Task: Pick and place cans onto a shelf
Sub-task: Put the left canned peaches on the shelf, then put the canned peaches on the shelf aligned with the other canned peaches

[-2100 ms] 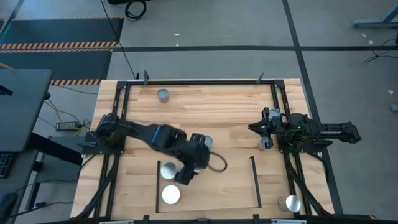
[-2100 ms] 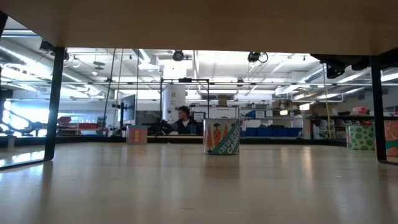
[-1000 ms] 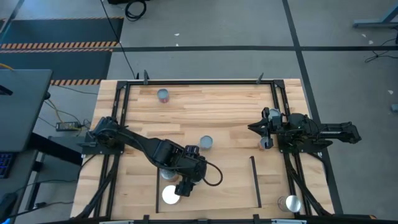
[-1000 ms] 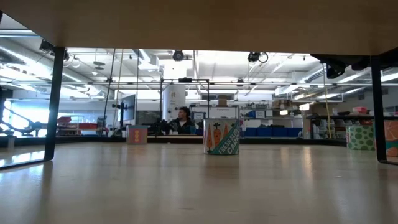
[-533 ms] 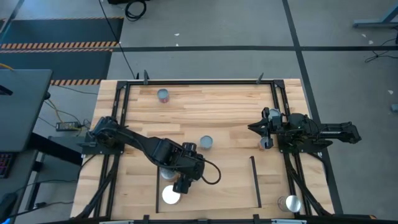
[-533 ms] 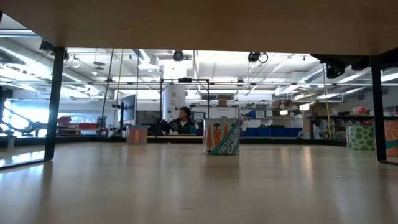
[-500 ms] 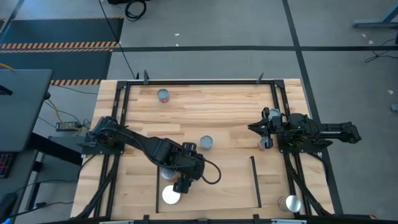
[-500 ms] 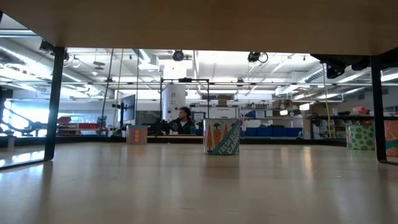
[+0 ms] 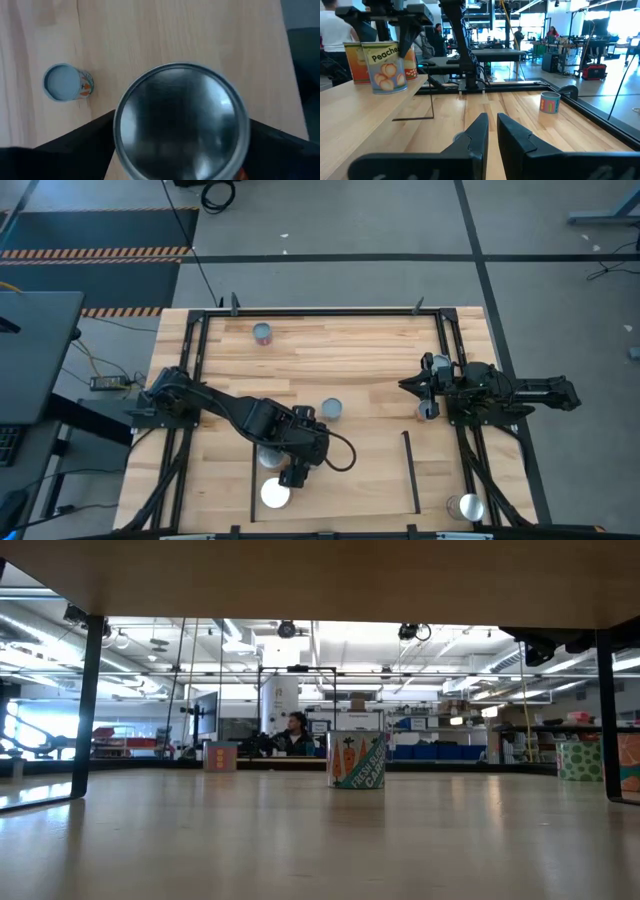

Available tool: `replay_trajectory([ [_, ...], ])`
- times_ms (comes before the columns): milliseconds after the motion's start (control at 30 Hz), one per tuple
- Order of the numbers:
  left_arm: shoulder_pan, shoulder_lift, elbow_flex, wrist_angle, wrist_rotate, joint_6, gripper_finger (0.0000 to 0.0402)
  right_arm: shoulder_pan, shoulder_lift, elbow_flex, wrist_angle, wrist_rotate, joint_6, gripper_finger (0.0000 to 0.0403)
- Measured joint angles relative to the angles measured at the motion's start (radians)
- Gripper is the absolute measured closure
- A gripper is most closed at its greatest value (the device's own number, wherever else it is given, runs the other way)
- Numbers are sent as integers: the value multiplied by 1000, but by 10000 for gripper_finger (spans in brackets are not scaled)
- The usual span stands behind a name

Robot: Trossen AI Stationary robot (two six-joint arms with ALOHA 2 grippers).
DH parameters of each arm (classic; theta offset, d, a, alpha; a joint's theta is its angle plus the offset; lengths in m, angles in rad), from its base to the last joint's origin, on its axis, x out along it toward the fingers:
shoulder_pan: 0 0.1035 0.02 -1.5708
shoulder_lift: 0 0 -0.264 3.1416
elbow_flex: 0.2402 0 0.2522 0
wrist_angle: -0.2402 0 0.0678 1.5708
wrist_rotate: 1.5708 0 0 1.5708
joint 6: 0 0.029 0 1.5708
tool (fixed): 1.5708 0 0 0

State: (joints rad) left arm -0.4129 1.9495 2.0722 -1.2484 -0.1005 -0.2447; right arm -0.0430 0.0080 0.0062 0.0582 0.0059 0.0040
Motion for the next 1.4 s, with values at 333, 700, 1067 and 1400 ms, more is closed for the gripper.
replay_trajectory([
  [333,-1,-1,102,-51,0,-32,41,0,0,0,0,0,0,356],
  [700,2,-1,142,184,-41,73,41,0,0,0,0,0,0,356],
  [1067,68,1,141,564,169,231,64,0,0,0,0,0,0,356],
  [1400,189,-16,142,670,233,463,106,0,0,0,0,0,0,356],
])
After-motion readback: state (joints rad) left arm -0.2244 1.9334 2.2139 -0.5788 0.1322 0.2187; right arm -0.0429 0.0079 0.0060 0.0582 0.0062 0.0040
